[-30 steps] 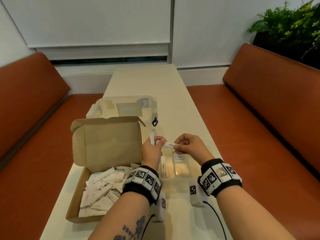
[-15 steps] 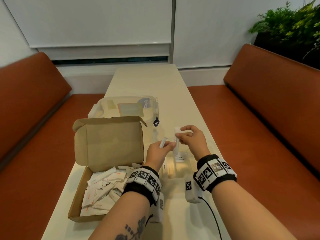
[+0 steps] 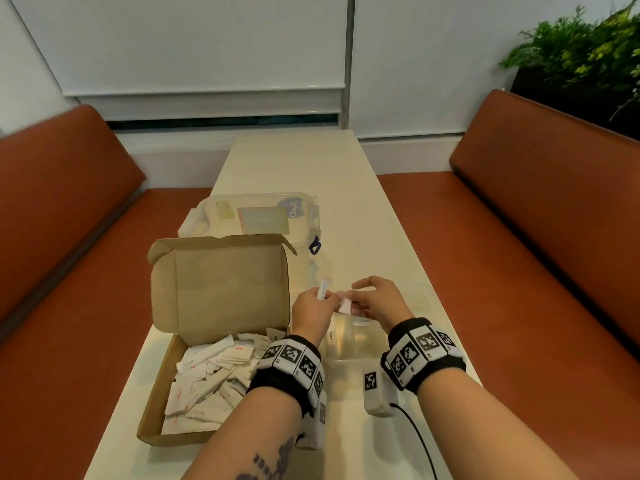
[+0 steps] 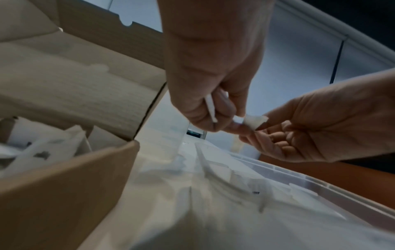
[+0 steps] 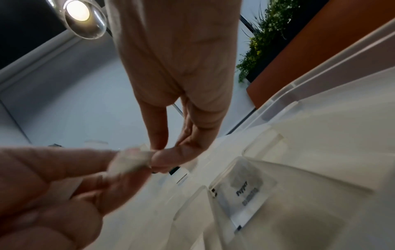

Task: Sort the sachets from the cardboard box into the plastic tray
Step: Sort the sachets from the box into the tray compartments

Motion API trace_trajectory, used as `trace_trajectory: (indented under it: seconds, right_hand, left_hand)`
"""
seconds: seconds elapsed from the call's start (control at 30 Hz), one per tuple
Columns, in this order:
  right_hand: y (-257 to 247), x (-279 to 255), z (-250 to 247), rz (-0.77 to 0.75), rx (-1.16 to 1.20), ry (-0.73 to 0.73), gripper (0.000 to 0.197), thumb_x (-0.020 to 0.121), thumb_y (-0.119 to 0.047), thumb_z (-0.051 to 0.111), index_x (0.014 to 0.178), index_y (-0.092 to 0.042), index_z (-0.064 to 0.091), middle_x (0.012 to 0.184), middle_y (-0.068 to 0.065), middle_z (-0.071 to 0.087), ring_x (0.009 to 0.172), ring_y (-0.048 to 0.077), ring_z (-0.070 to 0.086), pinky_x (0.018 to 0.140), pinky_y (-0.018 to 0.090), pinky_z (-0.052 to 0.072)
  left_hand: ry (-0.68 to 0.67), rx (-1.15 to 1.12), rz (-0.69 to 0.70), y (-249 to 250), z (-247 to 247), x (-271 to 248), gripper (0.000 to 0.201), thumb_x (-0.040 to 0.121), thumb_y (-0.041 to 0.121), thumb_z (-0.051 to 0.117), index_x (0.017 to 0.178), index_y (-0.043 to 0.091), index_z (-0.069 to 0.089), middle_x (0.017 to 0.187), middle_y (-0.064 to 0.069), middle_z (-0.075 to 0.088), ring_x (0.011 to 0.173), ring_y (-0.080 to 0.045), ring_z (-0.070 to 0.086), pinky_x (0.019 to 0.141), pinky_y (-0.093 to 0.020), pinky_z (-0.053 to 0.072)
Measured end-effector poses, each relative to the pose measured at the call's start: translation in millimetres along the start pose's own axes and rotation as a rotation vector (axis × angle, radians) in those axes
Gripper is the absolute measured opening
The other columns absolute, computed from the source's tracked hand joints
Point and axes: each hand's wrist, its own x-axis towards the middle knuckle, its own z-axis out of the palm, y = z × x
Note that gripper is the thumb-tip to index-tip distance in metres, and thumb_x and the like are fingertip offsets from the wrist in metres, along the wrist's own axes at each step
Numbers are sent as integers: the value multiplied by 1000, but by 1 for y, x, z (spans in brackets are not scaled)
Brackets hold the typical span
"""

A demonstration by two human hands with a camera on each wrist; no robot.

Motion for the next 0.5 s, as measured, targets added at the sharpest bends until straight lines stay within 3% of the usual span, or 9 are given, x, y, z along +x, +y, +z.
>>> trace_trajectory:
  seconds: [0.07, 0.2, 0.3, 0.37, 0.5]
  right_hand:
    - [1, 1, -1, -9, -118, -6, 21, 79, 2, 70, 97, 1, 60, 70, 13, 62, 53, 17, 58, 51, 20, 51]
    - [11, 2, 7, -57, -481, -51, 13, 74, 0, 74, 83, -5, 67, 72, 7, 62, 55, 13, 58, 50, 17, 49]
    - [22, 2, 18, -150, -743, -10, 11, 72, -6, 73, 81, -10, 68, 81, 3, 65, 72, 15, 58, 64, 22, 43]
    - [27, 3, 25, -190, -850, 26, 9, 75, -9, 68, 83, -13, 67, 86, 3, 68, 80, 17, 60, 66, 22, 40]
    - [33, 5, 33, -267, -1092, -18, 12, 81, -10, 59, 90, -14, 66, 95, 4, 69, 93, 22, 61, 75, 28, 45]
  left_hand:
    - [36, 57, -20, -4, -2, 2, 13, 90, 25, 60, 89, 12, 61, 82, -4, 66, 67, -17, 53, 65, -28, 41]
    - [82, 258, -88, -11, -6, 5, 25, 87, 10, 60, 110, 3, 56, 106, -12, 60, 92, -25, 56, 72, -26, 41]
    - [68, 365, -114, -14, -6, 5, 25, 89, 6, 55, 113, -1, 55, 114, -16, 60, 105, -31, 57, 75, -29, 42]
    - [66, 432, -121, -15, -6, 6, 24, 91, 9, 53, 112, -3, 57, 114, -18, 61, 105, -32, 58, 75, -30, 42]
    - [51, 466, -118, -15, -6, 9, 25, 90, 10, 56, 111, -3, 60, 112, -18, 63, 104, -31, 59, 79, -31, 45]
